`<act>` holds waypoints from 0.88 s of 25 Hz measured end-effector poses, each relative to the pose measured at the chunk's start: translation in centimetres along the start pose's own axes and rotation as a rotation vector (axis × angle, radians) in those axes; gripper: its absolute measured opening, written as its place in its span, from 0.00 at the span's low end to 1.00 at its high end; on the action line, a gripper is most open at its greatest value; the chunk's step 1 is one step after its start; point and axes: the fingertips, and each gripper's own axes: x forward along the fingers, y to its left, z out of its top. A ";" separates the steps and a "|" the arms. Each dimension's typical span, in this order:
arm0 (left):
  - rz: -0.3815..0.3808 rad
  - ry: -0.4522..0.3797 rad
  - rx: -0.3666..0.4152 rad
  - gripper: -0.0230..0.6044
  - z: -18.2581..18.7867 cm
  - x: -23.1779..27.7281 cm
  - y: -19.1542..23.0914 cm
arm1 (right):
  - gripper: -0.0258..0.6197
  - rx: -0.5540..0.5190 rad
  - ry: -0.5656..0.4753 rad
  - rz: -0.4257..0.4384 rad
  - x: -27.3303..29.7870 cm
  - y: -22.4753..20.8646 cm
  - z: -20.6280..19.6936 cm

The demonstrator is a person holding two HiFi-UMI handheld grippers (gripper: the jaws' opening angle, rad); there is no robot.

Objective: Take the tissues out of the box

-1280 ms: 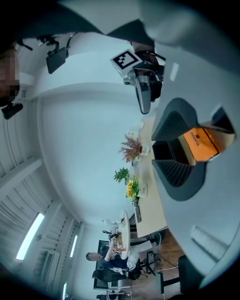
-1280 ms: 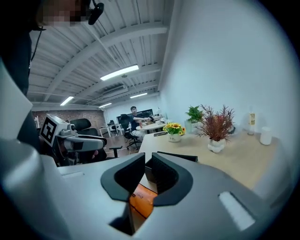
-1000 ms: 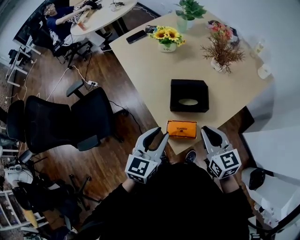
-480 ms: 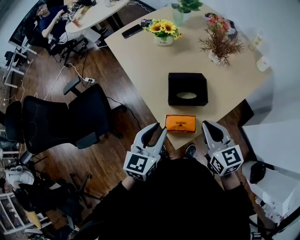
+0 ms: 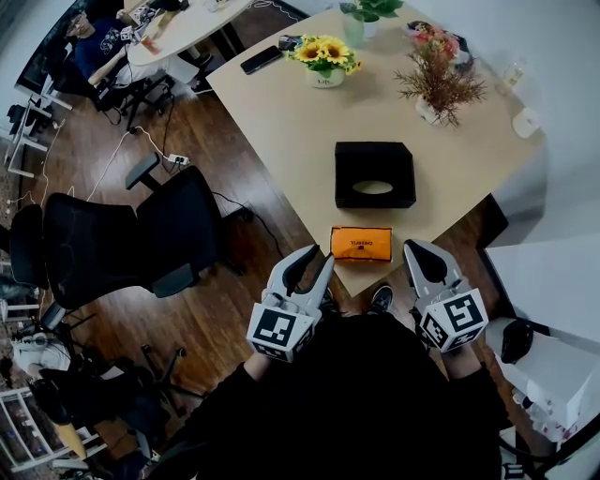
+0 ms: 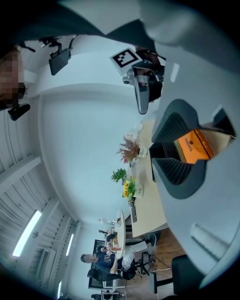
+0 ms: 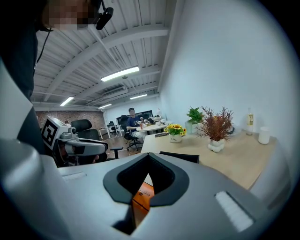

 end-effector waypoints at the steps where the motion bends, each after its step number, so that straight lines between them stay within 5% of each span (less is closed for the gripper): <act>1: -0.002 0.001 0.002 0.17 0.0 0.0 -0.1 | 0.04 -0.001 0.000 0.001 0.0 0.1 0.0; 22: -0.006 0.040 0.011 0.17 -0.6 -0.1 0.3 | 0.04 -0.010 0.024 0.021 0.4 0.7 -0.7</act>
